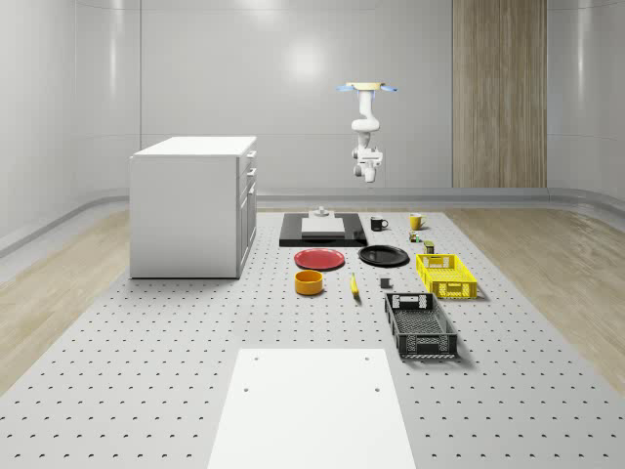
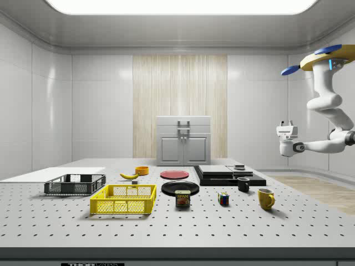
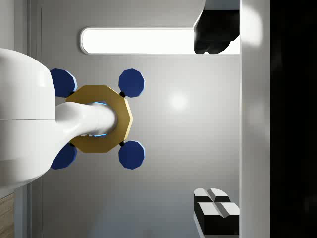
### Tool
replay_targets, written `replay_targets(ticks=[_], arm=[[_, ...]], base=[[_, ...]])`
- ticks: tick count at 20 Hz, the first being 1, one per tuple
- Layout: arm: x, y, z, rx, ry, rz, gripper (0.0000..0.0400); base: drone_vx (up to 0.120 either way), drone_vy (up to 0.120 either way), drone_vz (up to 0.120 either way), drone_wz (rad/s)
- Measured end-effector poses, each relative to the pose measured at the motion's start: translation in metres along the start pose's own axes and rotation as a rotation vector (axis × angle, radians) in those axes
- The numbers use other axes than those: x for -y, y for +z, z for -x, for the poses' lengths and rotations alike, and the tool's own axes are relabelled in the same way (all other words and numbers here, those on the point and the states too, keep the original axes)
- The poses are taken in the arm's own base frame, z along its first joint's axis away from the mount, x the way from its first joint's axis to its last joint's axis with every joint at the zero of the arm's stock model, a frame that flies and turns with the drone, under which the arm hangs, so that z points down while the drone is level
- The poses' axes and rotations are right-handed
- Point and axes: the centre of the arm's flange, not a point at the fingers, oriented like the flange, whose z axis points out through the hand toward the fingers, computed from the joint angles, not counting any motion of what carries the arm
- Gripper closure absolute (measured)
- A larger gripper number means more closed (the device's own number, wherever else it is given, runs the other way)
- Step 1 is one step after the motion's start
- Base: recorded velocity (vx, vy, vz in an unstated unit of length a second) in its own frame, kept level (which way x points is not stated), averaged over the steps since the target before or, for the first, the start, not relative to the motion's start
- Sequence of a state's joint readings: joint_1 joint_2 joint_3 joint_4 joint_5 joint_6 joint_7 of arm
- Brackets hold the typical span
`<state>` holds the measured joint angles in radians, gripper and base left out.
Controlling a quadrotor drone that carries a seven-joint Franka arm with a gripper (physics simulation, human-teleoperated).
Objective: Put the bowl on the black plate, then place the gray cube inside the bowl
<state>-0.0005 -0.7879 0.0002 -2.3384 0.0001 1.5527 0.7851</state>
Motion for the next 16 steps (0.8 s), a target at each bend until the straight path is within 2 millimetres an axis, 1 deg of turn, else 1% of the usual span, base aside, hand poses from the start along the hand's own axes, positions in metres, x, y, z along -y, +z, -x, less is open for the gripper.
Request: replay_targets(ticks=[4, 10, 13, 16], arm=[[-0.003, -0.03, 0.002, -0.002, 0.0, -0.002, 0.0], [-0.001, -0.066, 0.001, -0.006, 0.0, -0.006, 0.0], [-0.001, -0.078, 0.001, -0.007, 0.0, -0.007, 0.0], [0.0, -0.085, 0.0, -0.009, 0.0, -0.009, 0.0]], base=[[0.0, -0.01, 0.0, 0.0], [0.12, -0.12, 0.0, 0.0], [0.12, -0.12, 0.0, 0.0], [0.12, -0.12, 0.0, 0.0]])
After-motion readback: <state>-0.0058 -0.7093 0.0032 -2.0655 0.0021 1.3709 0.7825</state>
